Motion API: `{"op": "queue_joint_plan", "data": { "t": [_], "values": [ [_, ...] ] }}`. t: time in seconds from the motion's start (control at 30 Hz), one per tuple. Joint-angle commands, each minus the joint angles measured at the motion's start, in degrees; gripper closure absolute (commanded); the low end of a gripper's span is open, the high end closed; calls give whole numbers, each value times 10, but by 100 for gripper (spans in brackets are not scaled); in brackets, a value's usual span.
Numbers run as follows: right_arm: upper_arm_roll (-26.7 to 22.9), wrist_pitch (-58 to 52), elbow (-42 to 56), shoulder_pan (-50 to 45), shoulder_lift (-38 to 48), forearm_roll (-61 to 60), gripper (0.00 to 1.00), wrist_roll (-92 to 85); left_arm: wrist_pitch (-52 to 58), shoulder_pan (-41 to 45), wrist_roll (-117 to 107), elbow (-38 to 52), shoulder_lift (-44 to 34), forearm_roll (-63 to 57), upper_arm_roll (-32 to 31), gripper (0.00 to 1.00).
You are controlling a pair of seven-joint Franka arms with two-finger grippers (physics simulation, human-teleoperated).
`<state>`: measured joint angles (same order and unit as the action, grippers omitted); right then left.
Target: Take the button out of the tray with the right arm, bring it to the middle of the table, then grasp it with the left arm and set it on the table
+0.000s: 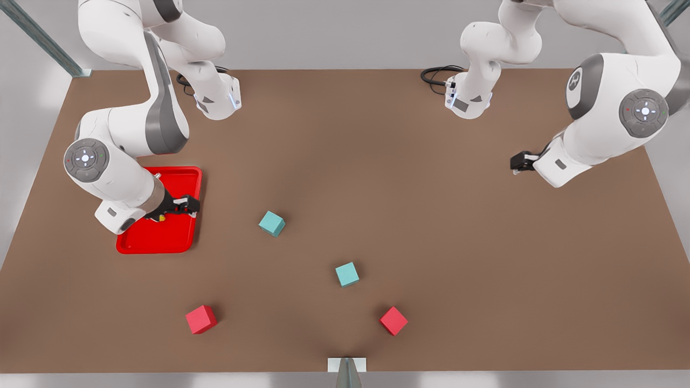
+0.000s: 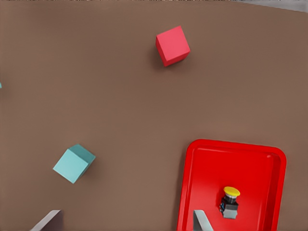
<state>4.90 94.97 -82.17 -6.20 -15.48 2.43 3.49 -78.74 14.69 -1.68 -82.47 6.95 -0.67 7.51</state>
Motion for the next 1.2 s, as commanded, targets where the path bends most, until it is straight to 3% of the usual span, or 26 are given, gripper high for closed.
{"op": "queue_joint_plan", "data": {
  "t": [0.0, 0.2, 0.27, 0.33, 0.37, 0.43, 0.47, 0.57, 0.73, 1.17],
  "values": [
    [-1, 5, 0, -4, 2, 6, 0, -2, -26, -3, 9, 0, 1, -1, 1, 0],
    [0, -37, -18, 23, -51, -34, 0, -2, -25, -1, 9, 0, 1, -2, 0, 0],
    [1, 126, -175, 52, -17, 3, 0, -9, -25, -1, 9, 0, 1, -2, 0, 0],
    [1, 166, -235, 68, 17, 4, 0, -9, -25, -1, 9, -1, 2, -2, 0, 0],
    [1, 258, -347, 81, 73, 7, 0, -9, -25, -1, 9, -1, 2, -1, 0, 0],
    [1, 282, -387, 126, 80, 38, 0, -22, -24, -1, 9, -1, 3, -1, 0, 0],
    [1, 348, -417, 170, 78, 38, 0, -57, -24, -1, 10, -1, 3, -1, 0, 0],
    [1, 453, -416, 225, -5, 43, 0, -118, -24, -1, 11, -1, 3, -1, 0, 0],
    [1, 466, -418, 245, -49, 58, 0, -118, -23, -1, 11, 0, 3, -2, 0, 0],
    [1, 461, -480, 269, -48, 90, 0, -119, -19, 10, 10, -1, 7, -1, 0, 0]
  ]
}}
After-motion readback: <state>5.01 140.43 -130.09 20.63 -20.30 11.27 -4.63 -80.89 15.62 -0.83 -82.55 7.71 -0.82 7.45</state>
